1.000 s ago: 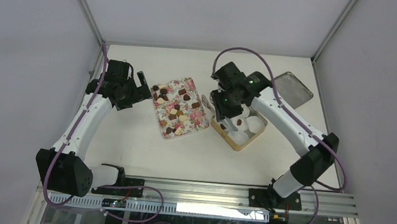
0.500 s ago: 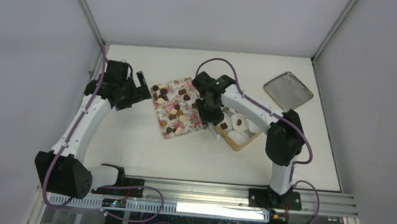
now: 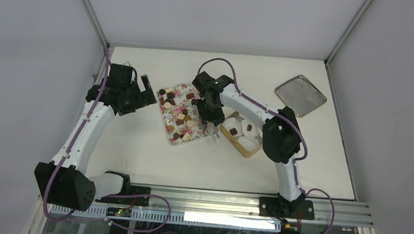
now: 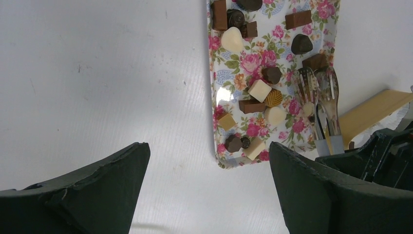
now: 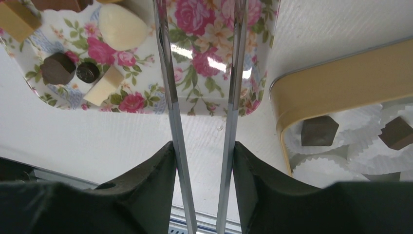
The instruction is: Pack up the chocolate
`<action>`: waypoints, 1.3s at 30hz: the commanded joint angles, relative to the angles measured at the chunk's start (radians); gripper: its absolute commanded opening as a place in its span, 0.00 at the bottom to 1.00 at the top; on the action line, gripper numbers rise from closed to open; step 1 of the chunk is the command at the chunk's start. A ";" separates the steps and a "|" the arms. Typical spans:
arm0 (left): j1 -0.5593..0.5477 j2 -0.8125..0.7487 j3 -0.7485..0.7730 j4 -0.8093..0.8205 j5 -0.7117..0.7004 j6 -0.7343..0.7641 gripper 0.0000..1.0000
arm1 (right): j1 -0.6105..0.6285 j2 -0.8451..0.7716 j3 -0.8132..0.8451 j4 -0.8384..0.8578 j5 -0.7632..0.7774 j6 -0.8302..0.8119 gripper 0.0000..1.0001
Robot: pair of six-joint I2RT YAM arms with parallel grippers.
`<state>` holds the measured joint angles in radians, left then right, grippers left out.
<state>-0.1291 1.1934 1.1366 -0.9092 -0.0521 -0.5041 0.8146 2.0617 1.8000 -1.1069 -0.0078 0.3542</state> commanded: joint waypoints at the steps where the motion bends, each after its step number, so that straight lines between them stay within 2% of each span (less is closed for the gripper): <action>1: 0.006 -0.034 0.003 0.008 -0.017 0.024 0.99 | -0.009 0.022 0.092 0.019 0.036 0.009 0.46; 11: 0.006 -0.028 0.002 0.009 -0.012 0.015 0.99 | -0.009 0.106 0.179 -0.009 0.089 -0.046 0.46; 15: 0.006 -0.034 0.001 0.008 -0.016 0.023 0.99 | -0.009 0.123 0.202 -0.013 0.091 -0.057 0.43; 20: 0.006 -0.037 -0.002 0.007 -0.018 0.024 0.99 | -0.009 0.127 0.209 -0.016 0.100 -0.065 0.32; 25: 0.006 -0.037 -0.002 0.007 -0.015 0.019 0.99 | -0.008 0.114 0.219 -0.031 0.101 -0.070 0.13; 28: 0.006 -0.036 -0.001 0.007 -0.016 0.020 0.99 | -0.005 0.077 0.210 -0.037 0.086 -0.072 0.00; 33: 0.006 -0.030 0.005 0.008 -0.015 0.022 0.99 | -0.002 -0.054 0.143 -0.005 0.017 -0.080 0.00; 39: 0.006 -0.008 0.017 0.009 -0.010 0.025 0.99 | -0.002 -0.201 0.107 -0.052 0.021 -0.100 0.00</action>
<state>-0.1291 1.1908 1.1355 -0.9134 -0.0521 -0.5037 0.8085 2.0373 1.9015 -1.1465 0.0296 0.2836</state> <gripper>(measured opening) 0.991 0.329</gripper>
